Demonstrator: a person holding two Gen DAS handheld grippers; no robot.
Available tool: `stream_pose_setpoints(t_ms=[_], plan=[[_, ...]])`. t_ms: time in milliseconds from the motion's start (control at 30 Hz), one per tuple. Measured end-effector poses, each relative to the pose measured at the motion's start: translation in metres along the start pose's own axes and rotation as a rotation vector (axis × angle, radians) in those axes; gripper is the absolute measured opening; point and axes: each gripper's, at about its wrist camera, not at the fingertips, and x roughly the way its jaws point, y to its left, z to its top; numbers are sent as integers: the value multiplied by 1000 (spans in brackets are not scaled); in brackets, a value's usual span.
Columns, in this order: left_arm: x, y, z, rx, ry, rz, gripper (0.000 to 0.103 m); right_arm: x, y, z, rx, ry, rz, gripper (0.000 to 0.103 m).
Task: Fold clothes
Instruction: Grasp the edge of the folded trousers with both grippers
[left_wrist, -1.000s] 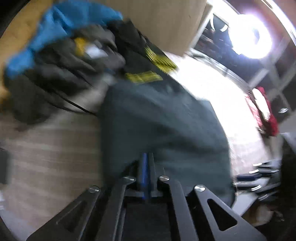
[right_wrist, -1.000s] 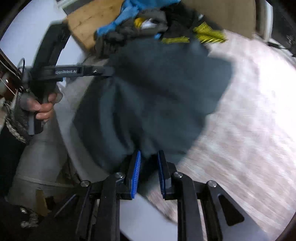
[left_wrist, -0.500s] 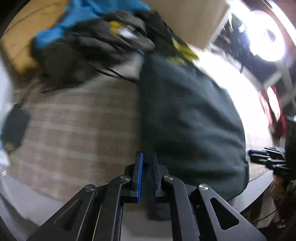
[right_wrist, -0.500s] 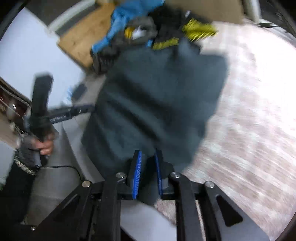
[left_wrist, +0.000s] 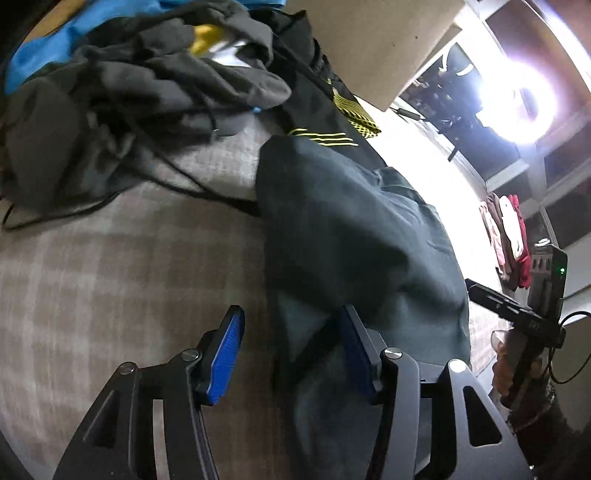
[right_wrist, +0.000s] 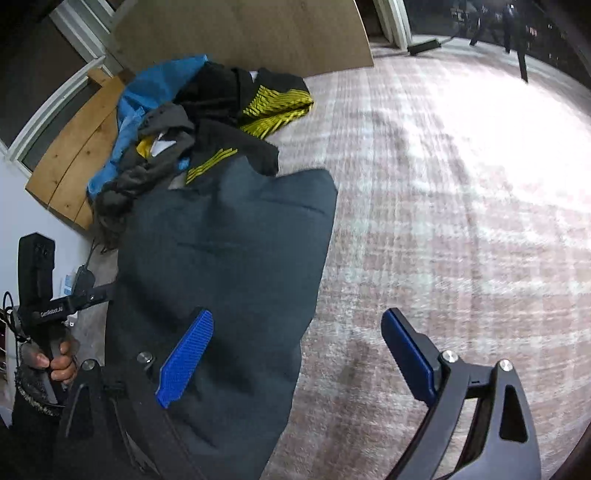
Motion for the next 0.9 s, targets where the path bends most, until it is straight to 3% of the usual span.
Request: stream_pose_setpoints(t_ms=[167, 333, 367, 467, 500, 533, 700, 800, 900], plan=[[6, 1, 2, -4, 44, -9, 51, 13, 2, -12, 0, -17, 8, 94], [9, -7, 4, 45, 64, 8, 51, 22, 23, -15, -134, -9, -40, 92], [11, -9, 5, 45, 79, 12, 51, 24, 27, -16, -160, -8, -50, 89], [14, -16, 7, 56, 119, 24, 49, 27, 37, -13, -210, 12, -31, 59], [15, -18, 6, 66, 127, 29, 49, 28, 37, -12, -211, 17, -23, 58], [16, -21, 6, 69, 145, 17, 39, 29, 38, -11, -212, 21, -16, 58], [15, -25, 2, 81, 126, 6, 40, 31, 41, -12, -214, 2, 6, 55], [13, -27, 0, 88, 103, 5, 36, 33, 46, -15, -223, -3, 13, 31], [12, -29, -3, 95, 80, 3, 24, 36, 51, -15, -190, -8, 30, 16]])
